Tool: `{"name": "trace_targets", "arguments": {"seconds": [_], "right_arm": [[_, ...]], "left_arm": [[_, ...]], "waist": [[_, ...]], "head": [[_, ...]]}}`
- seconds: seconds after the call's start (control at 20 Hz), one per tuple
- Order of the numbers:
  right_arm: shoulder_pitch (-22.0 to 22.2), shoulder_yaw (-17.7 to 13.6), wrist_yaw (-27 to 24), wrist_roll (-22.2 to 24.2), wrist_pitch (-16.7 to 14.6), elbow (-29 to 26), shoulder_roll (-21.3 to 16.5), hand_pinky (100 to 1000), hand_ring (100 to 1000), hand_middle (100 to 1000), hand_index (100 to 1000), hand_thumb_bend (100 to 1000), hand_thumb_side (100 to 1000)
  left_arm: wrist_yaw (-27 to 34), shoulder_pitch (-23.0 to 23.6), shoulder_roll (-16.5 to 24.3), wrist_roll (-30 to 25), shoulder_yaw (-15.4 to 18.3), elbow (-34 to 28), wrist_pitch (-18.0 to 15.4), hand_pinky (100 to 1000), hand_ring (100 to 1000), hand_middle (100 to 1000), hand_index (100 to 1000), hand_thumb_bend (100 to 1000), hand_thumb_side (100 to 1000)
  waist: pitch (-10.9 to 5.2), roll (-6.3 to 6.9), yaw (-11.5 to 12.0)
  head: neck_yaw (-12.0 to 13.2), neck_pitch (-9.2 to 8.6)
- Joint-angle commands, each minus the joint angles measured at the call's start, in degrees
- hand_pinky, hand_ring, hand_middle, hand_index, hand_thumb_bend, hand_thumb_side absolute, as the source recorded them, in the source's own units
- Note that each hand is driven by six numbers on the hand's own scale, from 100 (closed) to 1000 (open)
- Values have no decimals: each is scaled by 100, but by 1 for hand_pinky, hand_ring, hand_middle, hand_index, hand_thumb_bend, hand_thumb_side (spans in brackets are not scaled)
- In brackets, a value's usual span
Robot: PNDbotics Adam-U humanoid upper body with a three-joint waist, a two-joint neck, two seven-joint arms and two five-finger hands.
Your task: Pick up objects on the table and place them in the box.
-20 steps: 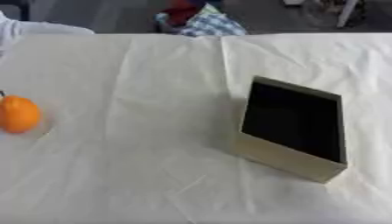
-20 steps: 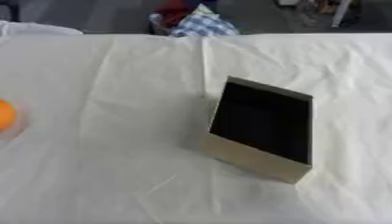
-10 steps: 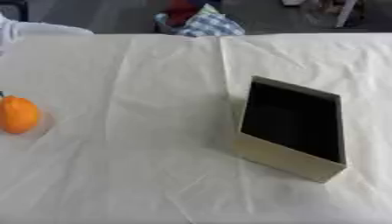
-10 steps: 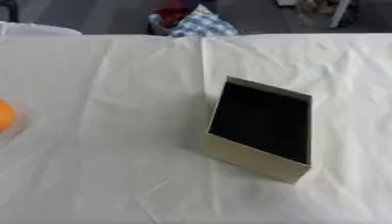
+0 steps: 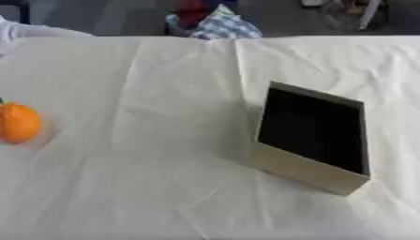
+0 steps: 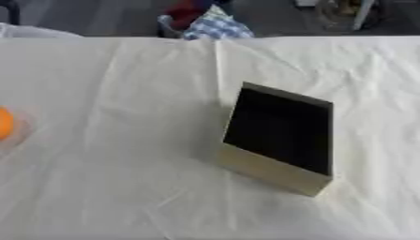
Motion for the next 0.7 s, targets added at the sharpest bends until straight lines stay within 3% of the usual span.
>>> {"name": "trace_targets", "arguments": {"seconds": [0.05,0.3,0.5,0.7], "right_arm": [[-86,1,-17,20,-11,-102,-140,578,671,591,769,100,778],[-94,7,-22,24,-18,-102,-127,577,671,591,768,100,778],[-96,10,-30,26,-17,-102,-118,577,671,590,768,100,778],[-105,20,-44,32,-17,-102,-100,576,670,590,768,100,778]], "left_arm": [[-215,-89,342,-146,-30,64,-44,856,926,913,940,535,100],[-606,-157,346,-21,-151,214,-73,849,923,908,940,526,100],[-517,-248,285,144,-270,406,-157,837,915,903,933,461,100],[-432,-392,232,93,-426,556,-242,836,916,903,933,463,100]], "waist": [[-74,21,-2],[-72,22,-25],[-61,19,-53],[-47,20,-80]], "head": [[9,14],[22,9],[39,8],[61,3]]}}
